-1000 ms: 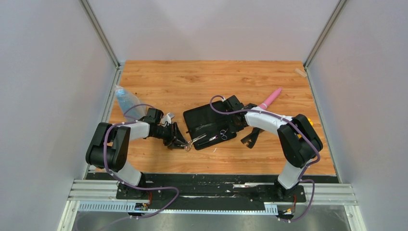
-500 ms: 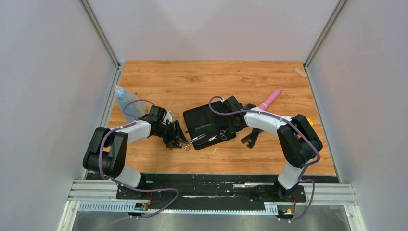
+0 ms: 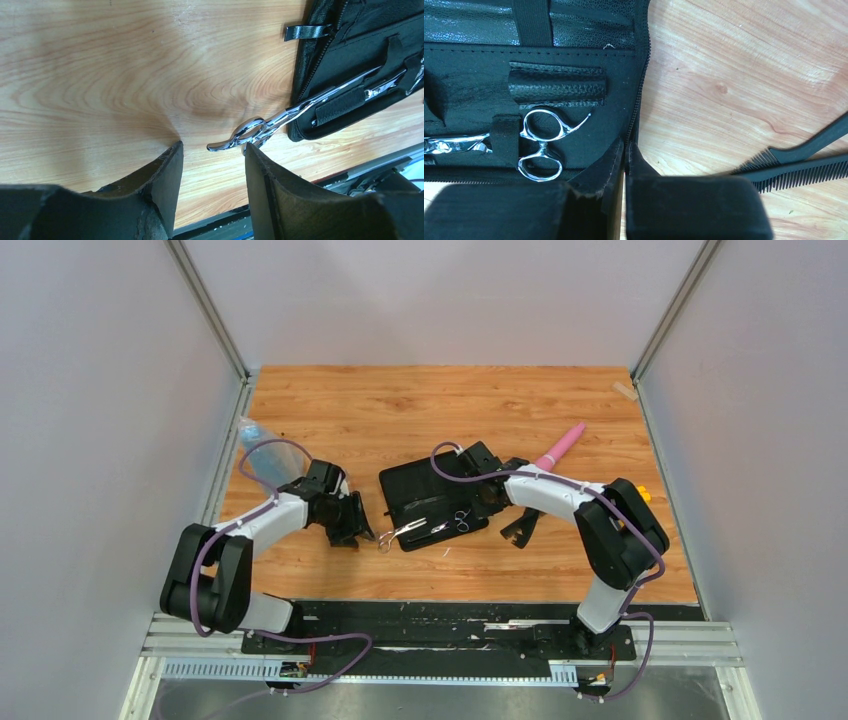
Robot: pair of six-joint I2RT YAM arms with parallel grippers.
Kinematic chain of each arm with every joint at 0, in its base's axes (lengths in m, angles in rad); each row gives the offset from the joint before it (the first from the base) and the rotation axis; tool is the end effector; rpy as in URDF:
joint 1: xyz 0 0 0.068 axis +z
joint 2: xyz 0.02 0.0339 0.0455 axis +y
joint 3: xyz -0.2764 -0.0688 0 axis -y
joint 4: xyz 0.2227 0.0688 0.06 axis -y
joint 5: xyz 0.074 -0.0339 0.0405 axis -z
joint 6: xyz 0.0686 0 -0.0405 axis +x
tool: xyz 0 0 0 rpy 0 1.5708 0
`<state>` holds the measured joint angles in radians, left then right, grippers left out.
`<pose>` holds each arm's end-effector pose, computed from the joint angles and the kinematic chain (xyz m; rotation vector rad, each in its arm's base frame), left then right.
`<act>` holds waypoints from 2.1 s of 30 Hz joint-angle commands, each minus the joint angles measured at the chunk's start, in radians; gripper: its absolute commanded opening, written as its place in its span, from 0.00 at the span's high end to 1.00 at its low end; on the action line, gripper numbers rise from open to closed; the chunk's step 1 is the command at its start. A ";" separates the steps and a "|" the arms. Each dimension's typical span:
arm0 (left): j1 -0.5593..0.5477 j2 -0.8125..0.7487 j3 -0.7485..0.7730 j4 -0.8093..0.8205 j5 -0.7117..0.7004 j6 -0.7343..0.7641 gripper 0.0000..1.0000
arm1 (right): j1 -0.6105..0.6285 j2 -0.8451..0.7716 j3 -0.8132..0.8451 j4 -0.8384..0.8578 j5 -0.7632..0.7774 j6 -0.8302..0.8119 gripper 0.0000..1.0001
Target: Sort the hair-cutting tools
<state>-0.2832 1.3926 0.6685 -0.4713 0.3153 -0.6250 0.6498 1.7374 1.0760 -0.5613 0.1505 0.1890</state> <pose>0.2136 -0.0843 0.1534 -0.4029 2.8445 -0.6495 0.2664 0.1895 0.1633 -0.5954 2.6987 0.0076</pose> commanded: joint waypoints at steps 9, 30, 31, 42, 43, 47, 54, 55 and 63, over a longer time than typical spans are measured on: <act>-0.032 0.031 0.069 0.012 -0.073 0.013 0.49 | 0.031 -0.003 0.005 0.024 -0.011 0.007 0.99; -0.091 0.107 0.097 0.013 -0.136 0.020 0.71 | 0.047 0.002 0.008 0.024 -0.010 0.006 0.98; -0.091 0.106 0.096 0.018 -0.131 0.017 0.72 | 0.048 0.002 0.009 0.024 -0.009 0.006 0.98; -0.100 0.121 0.097 0.122 -0.069 -0.071 0.97 | 0.057 -0.005 0.007 0.024 -0.010 0.006 0.99; -0.103 0.122 0.107 0.122 -0.071 -0.071 0.98 | 0.058 -0.006 0.007 0.024 -0.011 0.006 0.99; -0.115 0.146 0.150 0.108 -0.078 -0.056 1.00 | 0.063 -0.005 0.008 0.027 -0.012 0.004 0.98; -0.148 0.167 0.163 0.139 -0.081 -0.090 1.00 | 0.078 -0.005 0.010 0.029 -0.014 0.004 0.98; -0.152 0.169 0.165 0.142 -0.080 -0.094 1.00 | 0.080 -0.003 0.010 0.028 -0.014 0.004 0.99; -0.194 0.215 0.219 0.121 -0.100 -0.073 1.00 | 0.100 -0.004 0.015 0.039 -0.014 -0.005 0.98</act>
<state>-0.4511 1.5837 0.8371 -0.3542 0.2340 -0.7017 0.7185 1.7374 1.0760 -0.5636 0.1745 0.1883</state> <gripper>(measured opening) 0.316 0.024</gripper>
